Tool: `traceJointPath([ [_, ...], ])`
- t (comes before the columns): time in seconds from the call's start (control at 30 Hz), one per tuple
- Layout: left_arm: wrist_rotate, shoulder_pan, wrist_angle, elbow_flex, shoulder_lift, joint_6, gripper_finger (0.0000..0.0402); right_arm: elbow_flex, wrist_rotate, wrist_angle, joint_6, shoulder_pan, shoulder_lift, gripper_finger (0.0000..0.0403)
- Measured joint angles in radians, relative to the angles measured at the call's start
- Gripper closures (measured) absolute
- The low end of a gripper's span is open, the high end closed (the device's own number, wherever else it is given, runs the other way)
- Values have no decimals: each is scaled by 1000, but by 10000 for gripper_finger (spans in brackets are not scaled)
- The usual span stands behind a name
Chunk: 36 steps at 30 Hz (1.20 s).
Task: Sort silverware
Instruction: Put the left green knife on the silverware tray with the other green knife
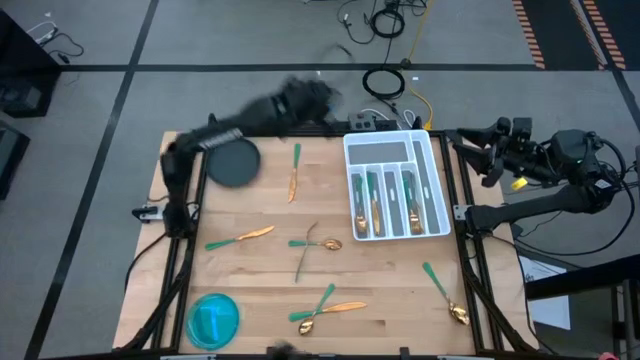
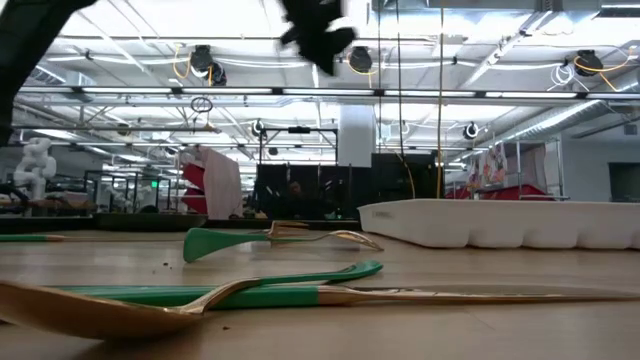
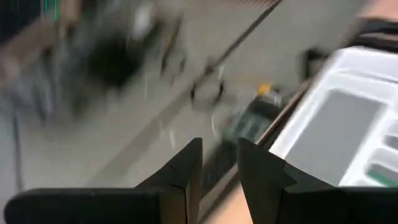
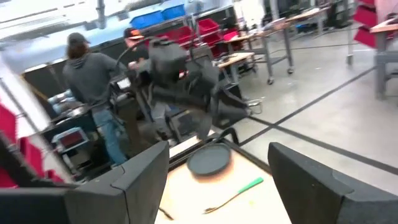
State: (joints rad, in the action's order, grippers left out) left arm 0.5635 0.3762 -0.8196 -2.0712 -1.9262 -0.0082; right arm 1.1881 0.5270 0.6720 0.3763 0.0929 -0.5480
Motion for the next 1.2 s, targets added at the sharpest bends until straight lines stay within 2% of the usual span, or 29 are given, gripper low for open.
traceJointPath([
  [0.07,-37,88,-159,2,30,-163,294,0,6,0,0,0,0,135],
  [0.13,-116,162,-330,5,54,-263,294,0,6,0,0,0,0,135],
  [0.23,-338,218,-538,6,93,-230,294,0,5,7,1,0,0,135],
  [0.3,-402,192,-660,20,132,-158,294,0,2,17,2,0,0,135],
  [0.37,-416,130,-738,34,182,-152,294,0,0,28,3,0,0,135],
  [0.47,-420,24,-744,110,295,-221,294,0,0,30,4,0,0,135],
  [0.53,-380,-49,-734,180,382,-300,294,0,0,31,3,0,0,135],
  [0.67,-263,-194,-712,370,554,-526,294,0,0,38,-2,0,0,135],
  [0.8,-244,-326,-711,578,677,-680,294,0,0,37,-3,0,0,135],
  [1.0,-296,-461,-692,828,704,-741,294,0,0,37,16,0,0,135],
  [1.2,-433,-556,-503,1056,702,-745,294,0,0,36,54,0,0,135],
])
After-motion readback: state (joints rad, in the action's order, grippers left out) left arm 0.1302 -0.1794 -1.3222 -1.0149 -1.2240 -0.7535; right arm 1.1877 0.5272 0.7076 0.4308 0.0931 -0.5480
